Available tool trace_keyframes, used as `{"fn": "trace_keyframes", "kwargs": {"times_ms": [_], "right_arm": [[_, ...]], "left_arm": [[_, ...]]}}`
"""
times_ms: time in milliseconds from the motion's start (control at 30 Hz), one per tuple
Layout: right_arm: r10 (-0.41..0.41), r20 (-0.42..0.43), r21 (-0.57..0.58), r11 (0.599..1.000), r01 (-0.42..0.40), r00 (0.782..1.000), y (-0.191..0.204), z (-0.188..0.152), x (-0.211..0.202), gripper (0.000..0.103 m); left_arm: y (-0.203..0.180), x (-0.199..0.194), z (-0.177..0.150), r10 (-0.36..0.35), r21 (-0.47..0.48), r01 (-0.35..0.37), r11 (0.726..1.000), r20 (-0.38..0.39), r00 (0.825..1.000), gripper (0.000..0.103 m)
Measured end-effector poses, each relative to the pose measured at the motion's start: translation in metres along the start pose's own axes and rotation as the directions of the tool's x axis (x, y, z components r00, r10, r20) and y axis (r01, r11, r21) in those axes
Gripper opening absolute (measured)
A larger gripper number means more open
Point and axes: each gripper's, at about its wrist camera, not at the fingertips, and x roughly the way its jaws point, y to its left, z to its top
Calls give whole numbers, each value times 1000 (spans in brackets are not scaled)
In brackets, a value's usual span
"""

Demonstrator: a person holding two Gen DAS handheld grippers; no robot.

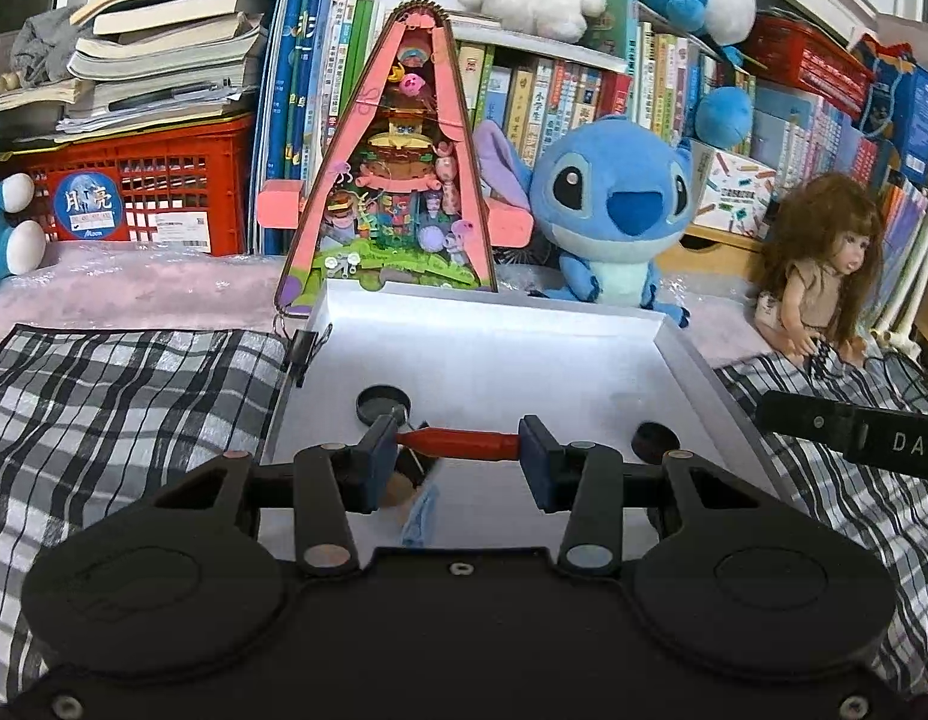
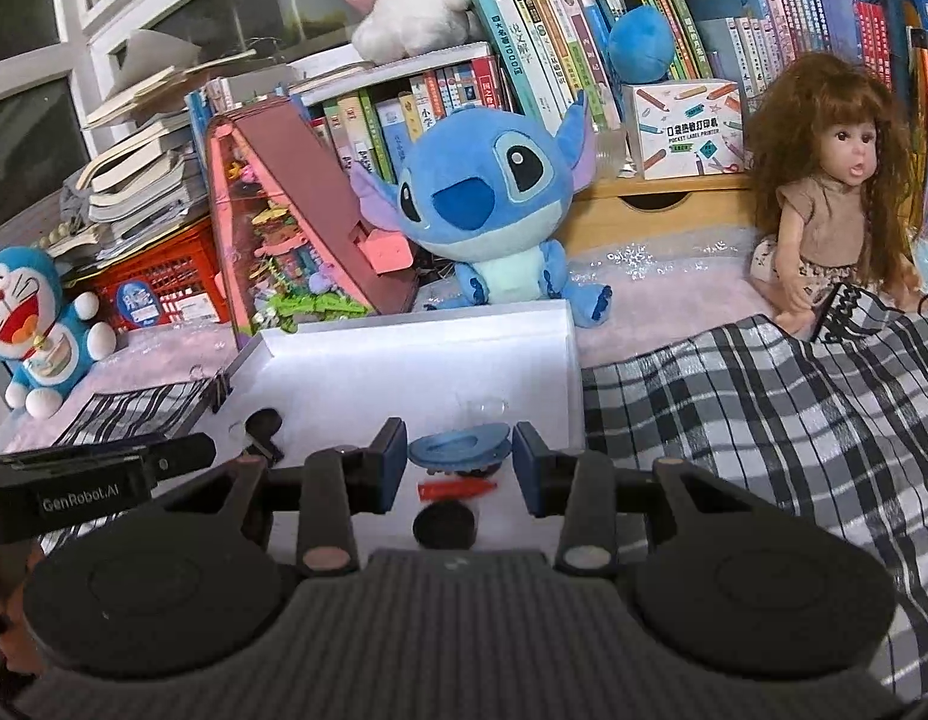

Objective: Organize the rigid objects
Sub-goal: 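Open the left tool to drop the red stick while the right tool releases the blue piece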

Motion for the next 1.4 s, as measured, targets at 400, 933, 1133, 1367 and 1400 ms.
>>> {"fn": "trace_keyframes", "kwargs": {"times_ms": [400, 933, 1133, 1367, 1400], "right_arm": [[-20, -86, 17, 1000, 21, 996, 2, 26, 49, 44], [-69, -130, 26, 997, 73, 989, -4, 34, 108, 44], [-69, -139, 25, 997, 73, 988, -5, 33, 121, 44], [-74, -146, 15, 997, 77, 987, -3, 31, 134, 44], [-72, -150, 18, 997, 76, 986, -2, 29, 136, 44]], "left_arm": [[15, 55, 35, -11, -65, 6, 998, -81, 997, 42], [23, 106, 39, 69, -23, -72, 997, -108, 992, 42], [25, 115, 38, 83, -9, -85, 996, -109, 991, 42], [26, 124, 34, 105, -2, -106, 994, -115, 988, 42], [27, 125, 33, 107, -4, -108, 994, -116, 987, 42]]}}
